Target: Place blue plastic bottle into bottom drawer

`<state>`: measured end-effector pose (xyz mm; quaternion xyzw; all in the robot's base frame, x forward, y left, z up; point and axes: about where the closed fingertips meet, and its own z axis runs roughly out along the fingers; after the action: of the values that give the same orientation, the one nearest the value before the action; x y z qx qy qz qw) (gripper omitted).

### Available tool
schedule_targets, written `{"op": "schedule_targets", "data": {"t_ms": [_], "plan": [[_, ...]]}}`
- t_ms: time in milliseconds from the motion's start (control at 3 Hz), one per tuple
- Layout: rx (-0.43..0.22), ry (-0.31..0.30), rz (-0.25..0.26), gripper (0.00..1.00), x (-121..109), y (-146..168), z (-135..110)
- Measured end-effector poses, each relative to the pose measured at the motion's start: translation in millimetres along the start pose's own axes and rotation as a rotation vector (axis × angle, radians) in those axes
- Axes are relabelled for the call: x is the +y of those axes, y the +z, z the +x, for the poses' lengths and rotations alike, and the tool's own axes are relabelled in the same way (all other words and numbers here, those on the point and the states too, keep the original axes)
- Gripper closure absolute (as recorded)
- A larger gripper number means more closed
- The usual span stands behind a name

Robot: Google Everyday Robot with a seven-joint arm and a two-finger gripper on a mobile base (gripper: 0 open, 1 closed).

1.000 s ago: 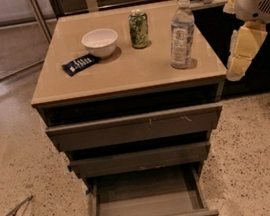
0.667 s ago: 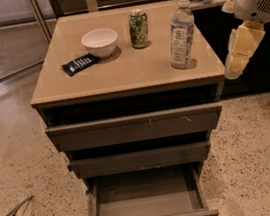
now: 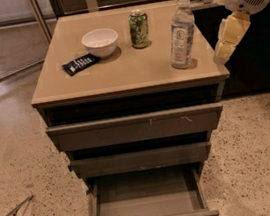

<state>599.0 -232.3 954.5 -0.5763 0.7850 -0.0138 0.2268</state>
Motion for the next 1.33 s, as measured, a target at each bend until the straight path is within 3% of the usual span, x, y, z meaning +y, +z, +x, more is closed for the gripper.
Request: {"op": "schedule_targets", "data": {"t_ms": [333, 667, 1333], "plan": [[-0.045, 0.015, 0.026, 0.00, -35.1, 16.2, -6.7], [-0.085, 0.035, 0.026, 0.00, -51.8, 29.2, -9.3], [-0.226, 0.119, -0.020, 0.00, -75.2, 60.8, -21.6]]}}
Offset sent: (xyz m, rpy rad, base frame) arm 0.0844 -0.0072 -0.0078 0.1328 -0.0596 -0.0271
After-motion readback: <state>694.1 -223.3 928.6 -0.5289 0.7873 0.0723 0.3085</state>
